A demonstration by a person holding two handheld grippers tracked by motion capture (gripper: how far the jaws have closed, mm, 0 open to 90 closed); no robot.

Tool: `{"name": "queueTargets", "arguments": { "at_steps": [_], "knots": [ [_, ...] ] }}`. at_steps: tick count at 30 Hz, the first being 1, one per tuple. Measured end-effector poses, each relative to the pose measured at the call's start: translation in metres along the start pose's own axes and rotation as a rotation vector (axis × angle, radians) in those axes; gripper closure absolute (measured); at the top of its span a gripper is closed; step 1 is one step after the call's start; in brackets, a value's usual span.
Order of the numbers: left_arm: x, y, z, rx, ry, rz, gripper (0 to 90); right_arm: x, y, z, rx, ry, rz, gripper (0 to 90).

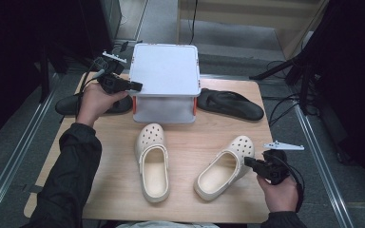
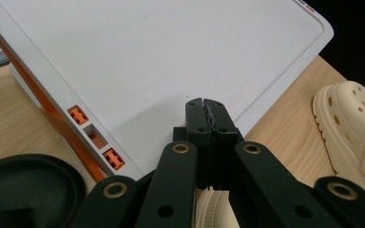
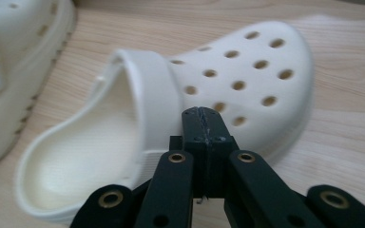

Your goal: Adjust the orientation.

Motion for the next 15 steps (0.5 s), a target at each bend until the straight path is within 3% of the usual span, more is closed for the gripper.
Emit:
{"name": "queueTargets", "arguments": {
  "at_steps": [2, 4, 9, 15],
  "knots": [
    [0.0, 0.0, 0.0, 0.001, 0.0, 0.0, 90.0, 0.005, -0.004, -0.008, 0.045, -0.005, 0.028, 90.0],
    [0.0, 0.0, 0.0, 0.001, 0.0, 0.0, 90.0, 0.011, -0.007, -0.016, 0.055, -0.035, 0.066, 90.0],
    [0.0, 0.0, 0.0, 0.001, 0.0, 0.001, 90.0, 0.017, -0.016, -0.025, 0.031, -0.058, 0.117, 90.0],
    [0.0, 0.0, 0.0, 0.001, 0.001, 0.0, 90.0, 0.008, -0.025, -0.024, 0.022, -0.038, 0.119, 90.0]
  ]
}}
Point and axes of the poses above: each handheld gripper's, and its own axes: y roughly backward along the jaws, x roughly out of its underside, z roughly to its left, the point moved 2 cm from there along -y, roughly forward along the jaws, and after that the axes turned 1 degree about -x, right-handed, at the moved point
